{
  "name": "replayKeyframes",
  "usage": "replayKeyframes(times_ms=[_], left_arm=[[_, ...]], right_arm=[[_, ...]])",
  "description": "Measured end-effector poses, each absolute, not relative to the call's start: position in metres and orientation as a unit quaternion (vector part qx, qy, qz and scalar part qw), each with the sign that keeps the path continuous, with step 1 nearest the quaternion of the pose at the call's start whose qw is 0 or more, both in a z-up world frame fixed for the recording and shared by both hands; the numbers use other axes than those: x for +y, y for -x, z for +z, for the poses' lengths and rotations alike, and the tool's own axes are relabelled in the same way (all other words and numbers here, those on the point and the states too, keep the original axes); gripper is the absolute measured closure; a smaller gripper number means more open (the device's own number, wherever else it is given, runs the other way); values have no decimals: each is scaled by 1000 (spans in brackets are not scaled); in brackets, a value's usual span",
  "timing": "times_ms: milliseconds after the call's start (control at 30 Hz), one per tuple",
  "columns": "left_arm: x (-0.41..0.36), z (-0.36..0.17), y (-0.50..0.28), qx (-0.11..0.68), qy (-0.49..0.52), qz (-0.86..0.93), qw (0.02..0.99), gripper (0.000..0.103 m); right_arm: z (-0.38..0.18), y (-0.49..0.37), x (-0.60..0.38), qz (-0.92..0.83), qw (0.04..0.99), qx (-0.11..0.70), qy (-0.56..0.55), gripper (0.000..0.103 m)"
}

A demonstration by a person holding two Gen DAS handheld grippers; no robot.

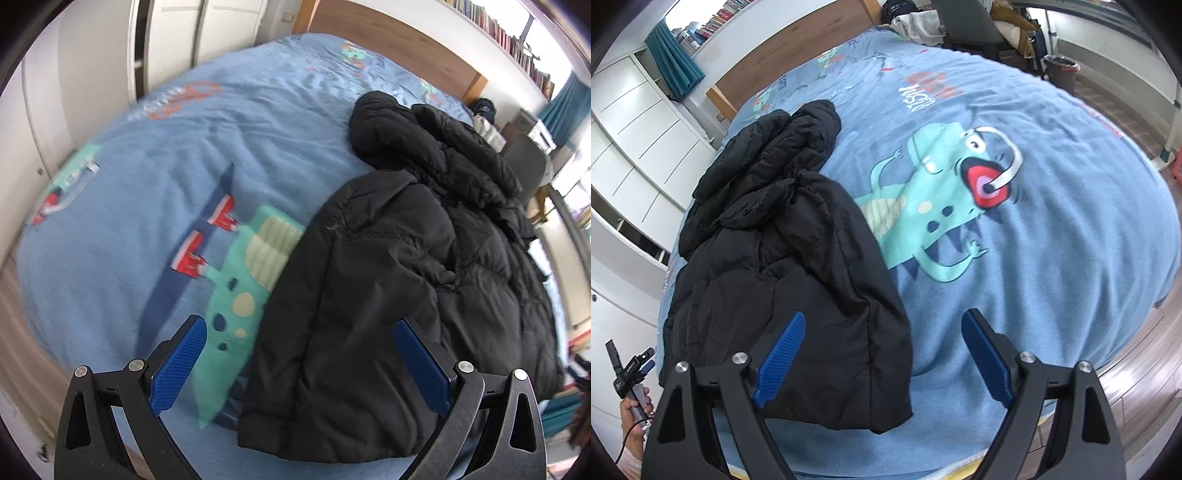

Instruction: Fold large clothes

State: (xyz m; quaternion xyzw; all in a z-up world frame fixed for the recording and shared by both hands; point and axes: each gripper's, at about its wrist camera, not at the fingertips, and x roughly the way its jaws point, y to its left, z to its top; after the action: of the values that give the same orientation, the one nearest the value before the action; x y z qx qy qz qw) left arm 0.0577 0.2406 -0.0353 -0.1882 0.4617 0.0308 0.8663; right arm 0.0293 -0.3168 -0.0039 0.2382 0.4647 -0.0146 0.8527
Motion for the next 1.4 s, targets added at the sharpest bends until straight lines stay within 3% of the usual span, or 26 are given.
replayKeyframes(times_ms=[500,1400], left_arm=[[234,-81,-67,507,261,-52,820,3],[219,-86,-71,522,284,-115,796,3]], right_arm=[[-32,-50,-302,55,825,503,-250,14],[-79,-69,-271,138,763,571,-270,13]])
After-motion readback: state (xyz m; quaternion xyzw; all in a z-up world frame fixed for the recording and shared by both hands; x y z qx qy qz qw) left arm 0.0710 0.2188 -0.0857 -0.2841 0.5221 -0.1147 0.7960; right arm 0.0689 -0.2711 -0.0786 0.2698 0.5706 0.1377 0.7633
